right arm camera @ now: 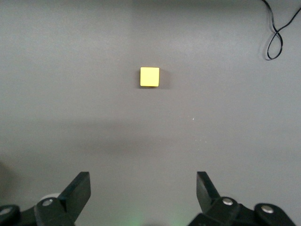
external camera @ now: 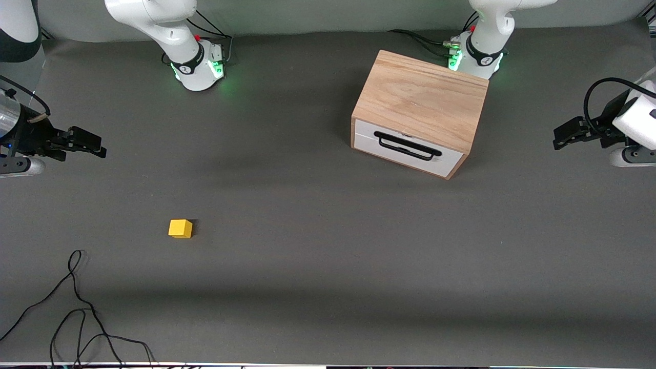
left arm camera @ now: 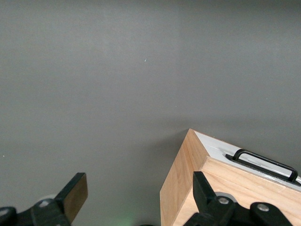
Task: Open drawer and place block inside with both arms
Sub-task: 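Reach the left gripper to the drawer handle while the right gripper approaches the cube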
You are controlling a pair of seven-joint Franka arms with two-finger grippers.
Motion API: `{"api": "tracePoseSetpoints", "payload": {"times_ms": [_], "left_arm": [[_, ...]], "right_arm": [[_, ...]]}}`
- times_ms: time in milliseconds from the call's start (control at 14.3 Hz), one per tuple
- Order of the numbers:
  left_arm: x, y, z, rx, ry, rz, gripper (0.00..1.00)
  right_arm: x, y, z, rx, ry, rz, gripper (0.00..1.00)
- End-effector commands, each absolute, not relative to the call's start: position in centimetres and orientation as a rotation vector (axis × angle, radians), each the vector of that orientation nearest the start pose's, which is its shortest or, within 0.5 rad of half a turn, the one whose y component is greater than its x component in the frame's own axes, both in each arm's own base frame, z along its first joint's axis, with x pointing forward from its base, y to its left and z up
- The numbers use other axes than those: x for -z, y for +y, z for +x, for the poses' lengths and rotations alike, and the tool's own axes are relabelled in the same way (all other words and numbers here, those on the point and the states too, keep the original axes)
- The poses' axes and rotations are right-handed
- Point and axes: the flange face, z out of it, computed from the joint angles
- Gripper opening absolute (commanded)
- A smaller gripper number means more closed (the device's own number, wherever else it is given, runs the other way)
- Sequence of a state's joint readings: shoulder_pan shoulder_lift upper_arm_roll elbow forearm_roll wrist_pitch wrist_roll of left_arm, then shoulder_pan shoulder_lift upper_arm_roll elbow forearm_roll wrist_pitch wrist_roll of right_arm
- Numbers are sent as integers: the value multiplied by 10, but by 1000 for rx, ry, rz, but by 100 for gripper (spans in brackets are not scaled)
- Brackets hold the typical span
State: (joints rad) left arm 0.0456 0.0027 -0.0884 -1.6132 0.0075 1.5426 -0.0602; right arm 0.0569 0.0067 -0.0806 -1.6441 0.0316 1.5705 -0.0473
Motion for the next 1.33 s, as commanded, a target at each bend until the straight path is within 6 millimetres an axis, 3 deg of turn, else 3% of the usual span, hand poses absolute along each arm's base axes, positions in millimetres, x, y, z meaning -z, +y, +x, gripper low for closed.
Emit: {"api": "tracePoseSetpoints", "payload": {"times_ms": [0,350,490,771,911,1051,1261], "left_arm": [[-606,-24,542,-117,-22,-3109,100],[-604,-26,543,-125,-41,-3120,100],[-600,-37,545,-140,-139,-3145,100],[-595,-135,547,-142,-623,-3075,100],[-591,-181,538,-145,-878,-2998,100],[-582,-246,521,-131,-1056,-2912,100],[-559,-324,509,-69,-1369,-2704,100]], "right_arm": [[-588,-10,558,-141,-7,-3124,100],[-583,-10,561,-153,-4,-3121,100],[-583,-11,561,-155,-4,-3121,100],[-576,-9,560,-184,-11,-3119,100],[-568,-10,560,-200,-8,-3120,100],[-555,-9,563,-224,-8,-3119,100],[-528,-11,577,-218,-2,-3122,100]]}}
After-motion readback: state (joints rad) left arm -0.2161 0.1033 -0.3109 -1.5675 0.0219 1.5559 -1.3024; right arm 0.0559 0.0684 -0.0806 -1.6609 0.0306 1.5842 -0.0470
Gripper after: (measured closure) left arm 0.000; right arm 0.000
